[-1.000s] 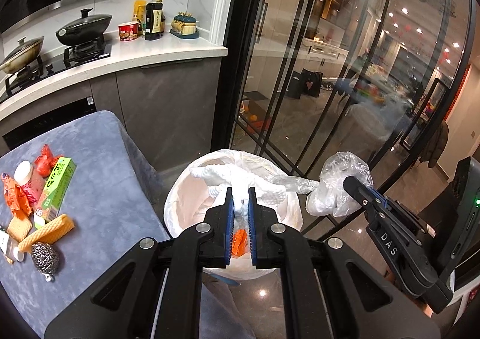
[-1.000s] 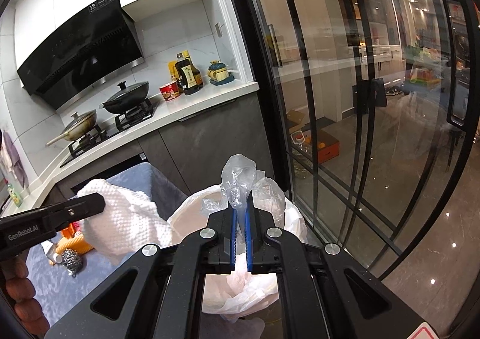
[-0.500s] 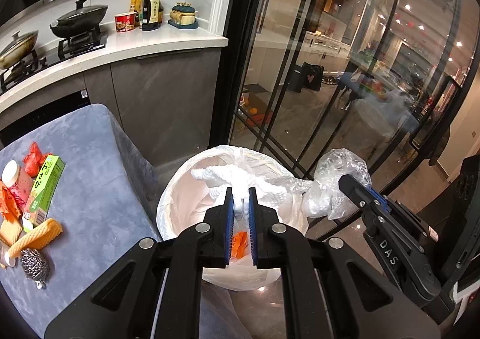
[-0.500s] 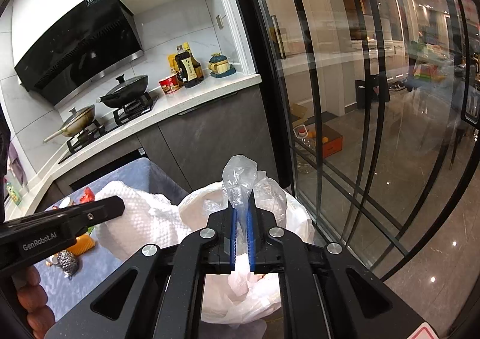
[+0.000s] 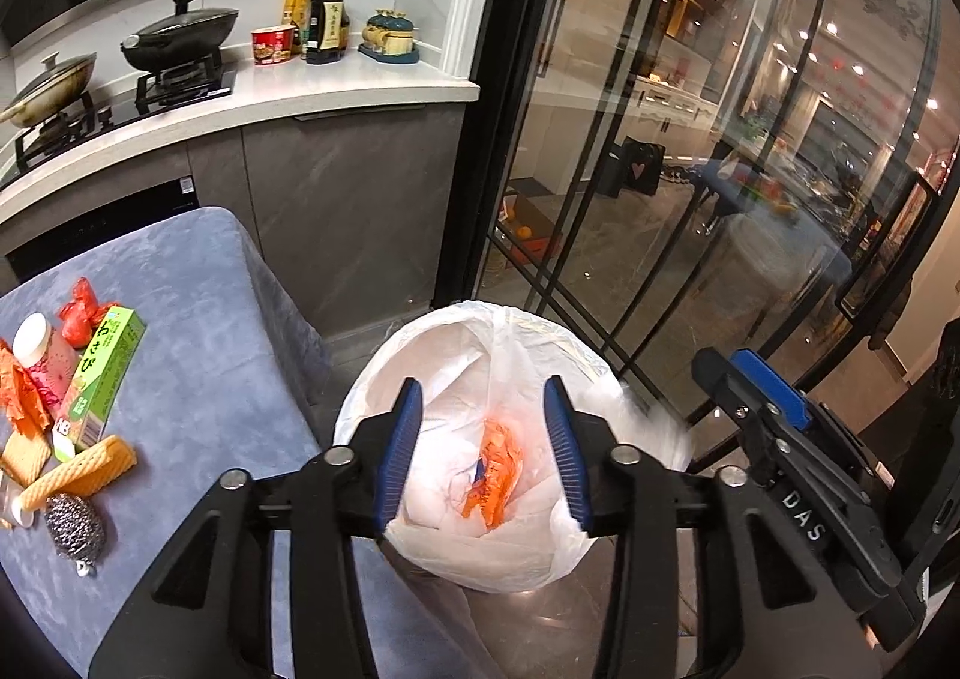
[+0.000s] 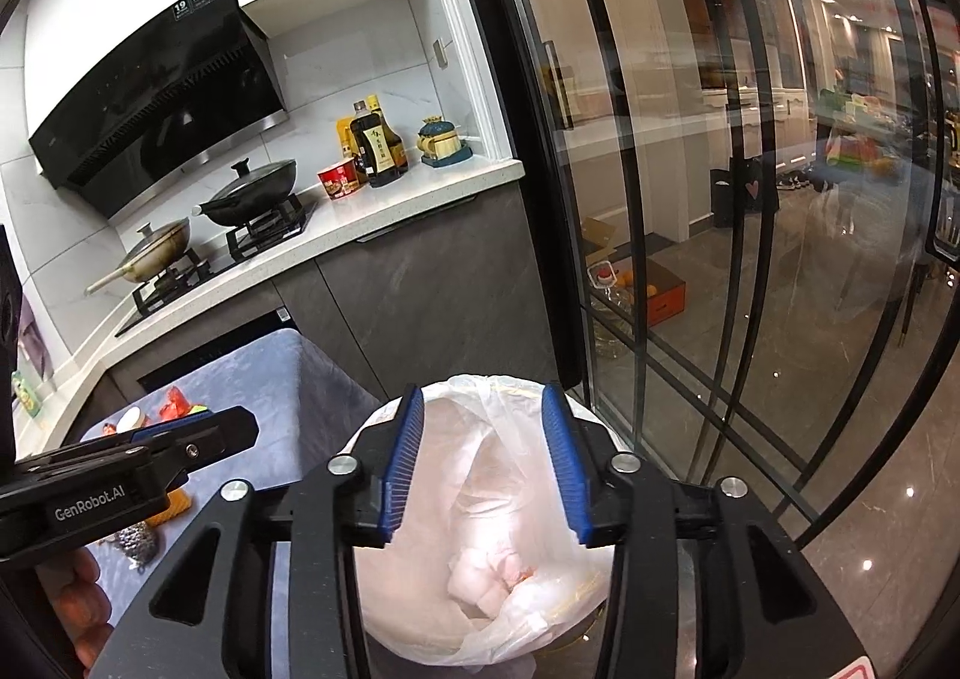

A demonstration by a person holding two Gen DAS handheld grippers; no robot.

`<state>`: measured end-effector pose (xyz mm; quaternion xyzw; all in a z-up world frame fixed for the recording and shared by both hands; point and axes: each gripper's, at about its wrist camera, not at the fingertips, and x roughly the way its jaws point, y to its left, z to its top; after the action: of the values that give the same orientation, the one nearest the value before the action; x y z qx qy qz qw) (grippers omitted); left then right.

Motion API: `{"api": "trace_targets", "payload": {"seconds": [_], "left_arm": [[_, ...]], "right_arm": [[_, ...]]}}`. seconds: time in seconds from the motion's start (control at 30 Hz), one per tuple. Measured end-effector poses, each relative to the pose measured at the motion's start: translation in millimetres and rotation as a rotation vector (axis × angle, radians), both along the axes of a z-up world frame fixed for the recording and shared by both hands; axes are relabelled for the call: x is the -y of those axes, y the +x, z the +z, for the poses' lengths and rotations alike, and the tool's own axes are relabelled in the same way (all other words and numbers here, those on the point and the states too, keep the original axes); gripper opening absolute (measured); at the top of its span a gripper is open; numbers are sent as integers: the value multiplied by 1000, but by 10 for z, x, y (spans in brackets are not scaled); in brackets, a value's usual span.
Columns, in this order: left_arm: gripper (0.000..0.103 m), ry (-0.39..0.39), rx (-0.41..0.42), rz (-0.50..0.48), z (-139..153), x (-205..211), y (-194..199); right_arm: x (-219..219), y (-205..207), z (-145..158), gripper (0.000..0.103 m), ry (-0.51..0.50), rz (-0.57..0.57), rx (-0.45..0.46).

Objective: Collect trash
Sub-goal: 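Move both open grippers back to the trash pile on the table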

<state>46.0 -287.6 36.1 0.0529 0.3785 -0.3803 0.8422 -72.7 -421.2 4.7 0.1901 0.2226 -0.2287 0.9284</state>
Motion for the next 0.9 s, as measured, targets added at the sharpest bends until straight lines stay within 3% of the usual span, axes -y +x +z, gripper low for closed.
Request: {"api": "trace_targets", "payload": {"seconds": [0.9], "left_arm": [[43,-27,35,119,80,-804,28]], "right_arm": [[-309,-98,59,51,-33,5,7]]}}
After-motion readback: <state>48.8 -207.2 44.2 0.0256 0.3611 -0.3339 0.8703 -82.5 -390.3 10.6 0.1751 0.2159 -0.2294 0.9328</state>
